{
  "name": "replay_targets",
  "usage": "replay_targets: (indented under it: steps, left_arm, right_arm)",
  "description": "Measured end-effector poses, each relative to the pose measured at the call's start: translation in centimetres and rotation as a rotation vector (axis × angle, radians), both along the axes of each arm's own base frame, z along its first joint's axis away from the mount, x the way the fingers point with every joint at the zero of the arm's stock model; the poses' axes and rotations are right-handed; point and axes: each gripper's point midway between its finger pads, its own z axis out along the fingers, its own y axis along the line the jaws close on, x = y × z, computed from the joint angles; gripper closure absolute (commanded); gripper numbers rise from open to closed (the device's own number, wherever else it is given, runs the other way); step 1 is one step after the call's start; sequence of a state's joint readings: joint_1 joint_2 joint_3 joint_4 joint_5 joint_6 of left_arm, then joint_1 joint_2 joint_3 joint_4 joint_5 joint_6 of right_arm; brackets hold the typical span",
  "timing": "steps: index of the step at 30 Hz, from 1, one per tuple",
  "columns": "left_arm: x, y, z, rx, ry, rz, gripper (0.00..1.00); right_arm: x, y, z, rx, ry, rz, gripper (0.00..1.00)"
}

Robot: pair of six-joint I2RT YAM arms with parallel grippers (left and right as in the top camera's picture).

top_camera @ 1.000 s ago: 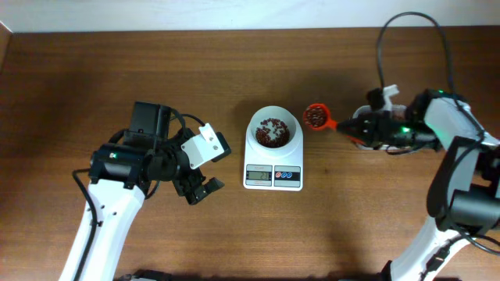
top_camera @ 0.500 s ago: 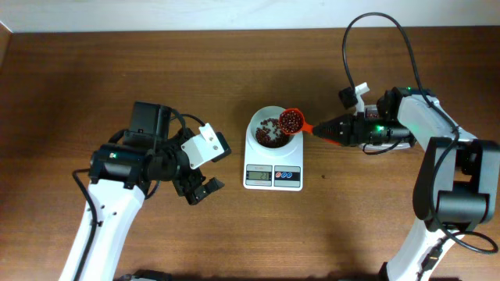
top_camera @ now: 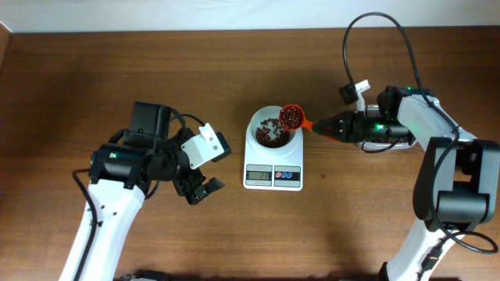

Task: Scoop and weigh 50g on scale
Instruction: 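Carry the filled scoop left over the white bowl, then tilt the scoop with the right gripper to pour beans into the bowl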

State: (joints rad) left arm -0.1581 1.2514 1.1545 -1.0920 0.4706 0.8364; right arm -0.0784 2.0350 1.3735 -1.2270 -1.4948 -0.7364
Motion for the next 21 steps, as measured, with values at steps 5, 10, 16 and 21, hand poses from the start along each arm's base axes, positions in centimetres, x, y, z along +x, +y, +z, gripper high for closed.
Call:
replay_targets:
  steps: [5, 10, 16, 21]
  left_arm:
    - [0.0, 0.0, 0.0, 0.000, 0.000, 0.000, 0.01]
    - [0.0, 0.0, 0.0, 0.000, 0.000, 0.000, 0.01]
    - [0.0, 0.0, 0.0, 0.000, 0.000, 0.000, 0.01]
    - [0.0, 0.0, 0.0, 0.000, 0.000, 0.000, 0.01]
  right_arm:
    - [0.1, 0.0, 0.0, -0.001, -0.010, 0.000, 0.96]
    - [0.1, 0.0, 0.0, -0.001, -0.011, 0.000, 0.96]
    - [0.5, 0.0, -0.2, -0.005, -0.068, 0.002, 0.96]
    - [0.7, 1.2, -0.3, -0.009, -0.139, 0.035, 0.96]
